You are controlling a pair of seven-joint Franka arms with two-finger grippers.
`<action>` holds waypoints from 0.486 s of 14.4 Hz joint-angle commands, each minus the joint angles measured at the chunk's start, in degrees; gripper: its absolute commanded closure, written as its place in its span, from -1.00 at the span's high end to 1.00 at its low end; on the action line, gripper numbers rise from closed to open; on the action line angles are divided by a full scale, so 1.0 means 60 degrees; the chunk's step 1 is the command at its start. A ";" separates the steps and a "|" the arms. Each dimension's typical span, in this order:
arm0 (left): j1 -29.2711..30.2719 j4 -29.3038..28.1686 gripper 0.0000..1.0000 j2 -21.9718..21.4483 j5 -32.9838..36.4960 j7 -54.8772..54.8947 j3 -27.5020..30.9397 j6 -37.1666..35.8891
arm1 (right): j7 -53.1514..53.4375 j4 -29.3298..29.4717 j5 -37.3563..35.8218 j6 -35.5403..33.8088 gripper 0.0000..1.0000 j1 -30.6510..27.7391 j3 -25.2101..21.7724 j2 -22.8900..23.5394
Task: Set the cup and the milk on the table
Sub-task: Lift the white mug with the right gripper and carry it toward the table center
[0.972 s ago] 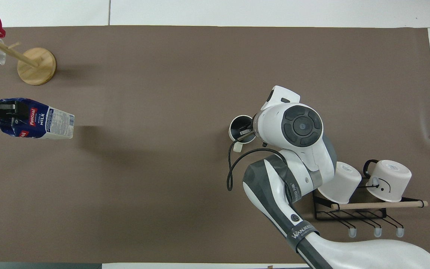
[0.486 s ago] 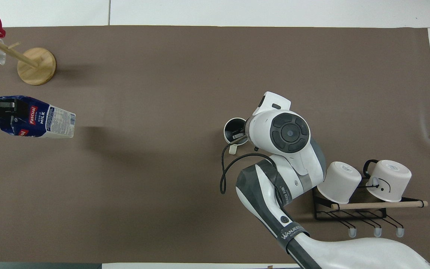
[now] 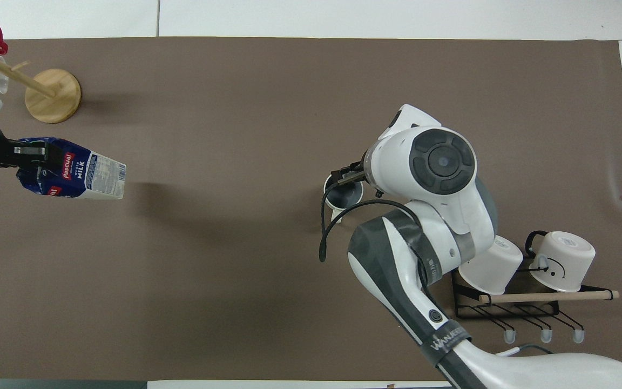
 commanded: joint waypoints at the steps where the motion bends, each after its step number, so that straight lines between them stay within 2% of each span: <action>1: -0.0956 0.0106 -1.00 -0.0038 0.0549 -0.1137 -0.0022 0.0076 | 0.0237 0.1252 -0.0095 -0.1565 1.00 -0.0837 0.0007 -0.0205; 5: -0.1749 0.0106 -1.00 -0.0009 0.0507 -0.1813 -0.0096 0.0238 | 0.0208 0.2558 -0.0387 -0.3163 1.00 -0.2215 -0.0008 -0.0366; 7: -0.2085 0.0048 -1.00 0.0035 0.0448 -0.2076 -0.0125 0.0399 | 0.0135 0.2707 -0.0505 -0.3546 1.00 -0.2830 -0.0008 -0.0657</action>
